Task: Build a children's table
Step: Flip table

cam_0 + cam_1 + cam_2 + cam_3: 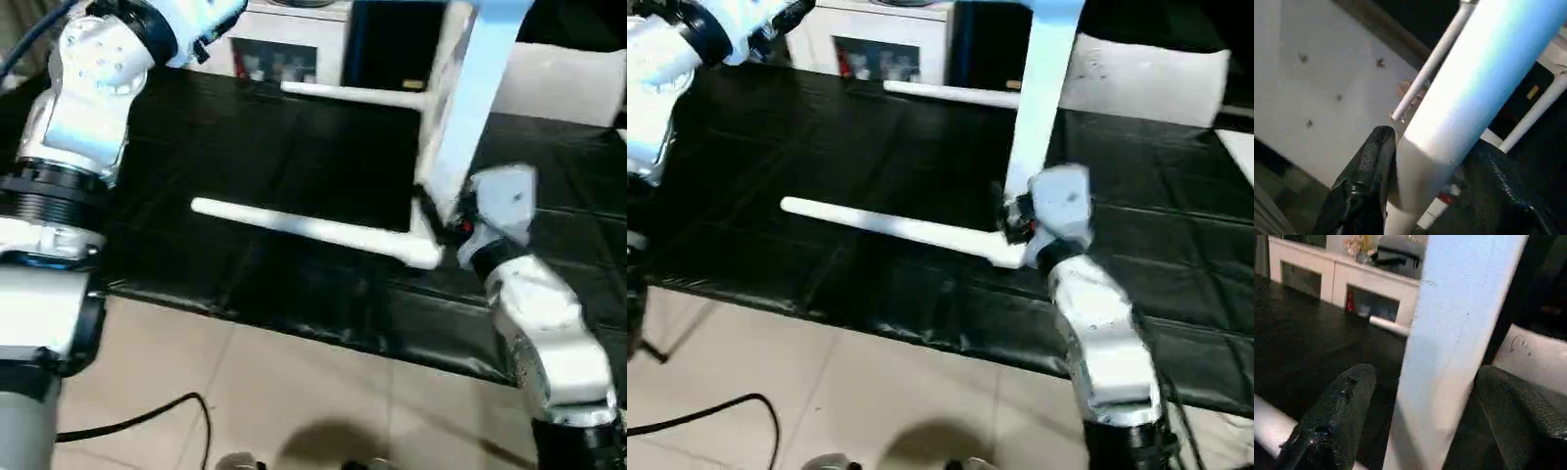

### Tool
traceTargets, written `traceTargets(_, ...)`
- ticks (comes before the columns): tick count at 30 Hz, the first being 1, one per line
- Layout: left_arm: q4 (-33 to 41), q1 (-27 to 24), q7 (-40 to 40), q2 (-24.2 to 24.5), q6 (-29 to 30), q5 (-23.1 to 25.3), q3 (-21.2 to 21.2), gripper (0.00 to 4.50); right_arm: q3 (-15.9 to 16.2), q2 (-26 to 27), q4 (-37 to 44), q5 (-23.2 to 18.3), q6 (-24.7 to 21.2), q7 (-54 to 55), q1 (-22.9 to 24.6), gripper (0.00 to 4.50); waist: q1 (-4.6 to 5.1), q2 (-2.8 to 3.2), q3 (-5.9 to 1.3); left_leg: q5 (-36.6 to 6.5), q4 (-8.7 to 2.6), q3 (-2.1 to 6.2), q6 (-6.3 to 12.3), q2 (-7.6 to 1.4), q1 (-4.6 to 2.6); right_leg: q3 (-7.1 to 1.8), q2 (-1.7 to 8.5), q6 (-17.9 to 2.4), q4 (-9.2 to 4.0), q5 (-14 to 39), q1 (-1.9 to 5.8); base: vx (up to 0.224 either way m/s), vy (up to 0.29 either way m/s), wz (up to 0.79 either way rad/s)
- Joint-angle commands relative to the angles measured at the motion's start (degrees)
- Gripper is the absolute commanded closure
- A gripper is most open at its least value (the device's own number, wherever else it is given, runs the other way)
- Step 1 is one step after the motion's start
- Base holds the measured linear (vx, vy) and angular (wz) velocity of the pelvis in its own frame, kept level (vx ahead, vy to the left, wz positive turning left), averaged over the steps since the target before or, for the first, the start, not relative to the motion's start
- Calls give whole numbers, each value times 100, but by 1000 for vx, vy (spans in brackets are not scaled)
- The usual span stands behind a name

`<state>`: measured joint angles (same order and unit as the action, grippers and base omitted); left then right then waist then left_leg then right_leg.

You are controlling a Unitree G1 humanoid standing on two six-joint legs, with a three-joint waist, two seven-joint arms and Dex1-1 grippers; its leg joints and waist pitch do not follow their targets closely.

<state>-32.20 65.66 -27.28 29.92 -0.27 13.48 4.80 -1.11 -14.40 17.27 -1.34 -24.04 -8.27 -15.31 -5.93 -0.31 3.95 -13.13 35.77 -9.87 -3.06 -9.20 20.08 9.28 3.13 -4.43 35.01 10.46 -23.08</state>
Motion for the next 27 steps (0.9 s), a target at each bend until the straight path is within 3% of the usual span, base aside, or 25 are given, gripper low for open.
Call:
traceTargets(1,75,73,224,-455,617,-1519,-977,256,-101,-71,-65,48,88,-20,-134,87,1,-80,-463,17,-356,178,361,-363,33,-510,667,380,-511,1532,429,0,0,0)
traceTargets(7,161,47,325,-576,1123,-1672,-1355,255,-416,-225,-22,18,436,41,-338,87,-47,-71,-465,-46,-358,167,376,-338,17,-472,637,667,-564,1711,407,0,0,0)
traceTargets(10,268,22,367,-622,1316,-1723,-1457,255,-484,-243,37,11,650,70,-383,87,-40,-67,-466,-64,-362,176,381,-345,11,-458,638,713,-572,1710,399,0,0,0)
traceTargets(12,571,-92,513,-732,1766,-1859,-1686,255,-677,-196,223,-97,1138,123,-495,87,-37,-48,-477,-70,-364,181,382,-359,9,-459,654,688,-555,1658,402,0,0,0)
traceTargets(15,847,-271,609,-797,1978,-1914,-1791,255,-888,-68,420,-274,1567,207,-600,87,-37,-47,-486,5,-354,181,446,-357,33,-465,644,621,-531,1475,409,0,0,0)
traceTargets(18,1100,-432,681,-876,2173,-1946,-1873,255,-1172,99,517,-484,1786,414,-703,87,-23,-41,-496,67,-357,189,496,-376,30,-468,651,487,-497,1337,406,0,0,0)
traceTargets(20,1254,-533,772,-935,2299,-1939,-1929,255,-1470,317,564,-905,1764,543,-810,87,-23,-32,-513,123,-356,193,558,-393,23,-483,662,362,-464,1193,404,0,0,0)
traceTargets(23,1585,-787,871,-999,2513,-1911,-1972,255,-1885,547,552,-1971,1554,401,-932,87,-12,-19,-528,158,-356,207,616,-427,13,-489,668,290,-440,1029,403,0,0,0)
traceTargets(27,1843,-991,906,-978,2654,-1925,-1962,255,-1652,410,655,-2373,1279,-153,-638,87,-1,-18,-515,272,-338,199,729,-414,34,-497,665,142,-424,796,422,0,0,0)
